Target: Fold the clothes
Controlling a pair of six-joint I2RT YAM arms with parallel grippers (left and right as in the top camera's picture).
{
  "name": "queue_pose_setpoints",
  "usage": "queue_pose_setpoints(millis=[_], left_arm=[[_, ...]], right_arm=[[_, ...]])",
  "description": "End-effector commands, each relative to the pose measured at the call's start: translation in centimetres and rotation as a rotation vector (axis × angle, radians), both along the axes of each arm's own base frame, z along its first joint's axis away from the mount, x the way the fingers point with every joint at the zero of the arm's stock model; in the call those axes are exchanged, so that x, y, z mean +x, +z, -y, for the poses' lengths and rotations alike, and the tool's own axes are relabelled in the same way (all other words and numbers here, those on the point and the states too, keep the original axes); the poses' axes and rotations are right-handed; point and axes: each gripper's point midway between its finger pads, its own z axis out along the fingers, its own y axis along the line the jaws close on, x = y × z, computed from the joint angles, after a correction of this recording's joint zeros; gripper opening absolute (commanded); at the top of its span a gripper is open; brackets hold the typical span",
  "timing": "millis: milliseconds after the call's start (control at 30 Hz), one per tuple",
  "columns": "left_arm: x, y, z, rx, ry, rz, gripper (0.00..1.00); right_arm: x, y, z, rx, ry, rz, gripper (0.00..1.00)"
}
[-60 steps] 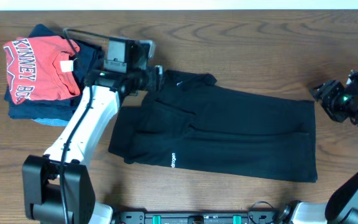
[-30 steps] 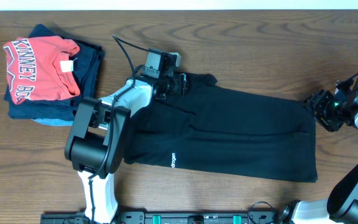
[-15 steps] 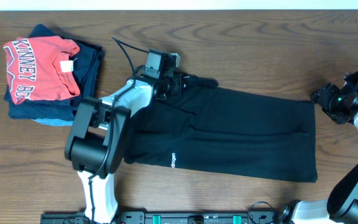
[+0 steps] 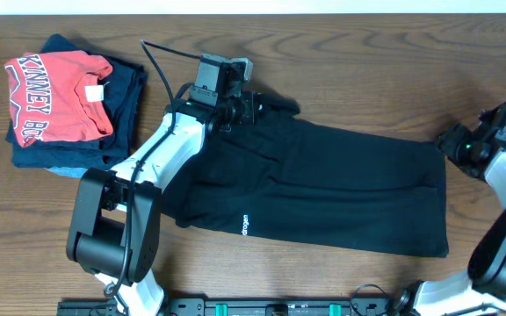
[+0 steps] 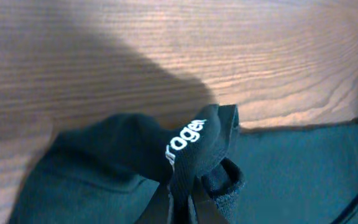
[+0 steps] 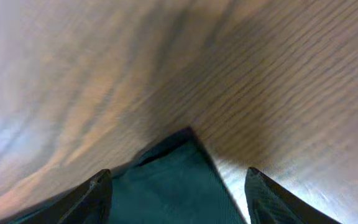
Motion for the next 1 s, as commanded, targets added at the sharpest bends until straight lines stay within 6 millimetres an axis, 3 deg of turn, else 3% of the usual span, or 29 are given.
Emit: queue_pose_setpoints(millis=[0,133,333,433,533,633,967], left_arm=[[-0.2,0.0,-0.1,0.003,-0.01,-0.011,0.06],[-0.7,-0.5,-0.9,0.053,-0.004,-0.03,0.06],[-1.7,-1.0,-3.5,0.22,-0.01,-0.022,0.06],[-2.2,-1.0,-3.7,0.236,-0.024,-0.03,0.06],[-2.6,-1.0,-3.8,0.243,-0.028,-0.044,0.06],[-2.9,-1.0,-3.9,0.247,-0.03,-0.056,0.06],[-2.9,1.4,-4.7,0.269,-0.001,-0.003,0.06]], right_arm=[[0.1,-2.5,-1.3,0.067,0.024,-0.021,0.64],[0.7,-3.8,-2.0,0.112,0.047,-0.007,0.57],[1.2,-3.7,-2.4,0.135,0.066,0.017,0.44],[1.0,-3.8,-2.8,0.154,0.074,0.012,0.29],[0.9,-3.5,-2.6,0.165,0.049,0.011,0.01],[1.2,-2.1,-1.8,0.189,-0.012,0.035,0.01],[1.9,5.2,-1.2,0.125,0.001,0.19,0.01]])
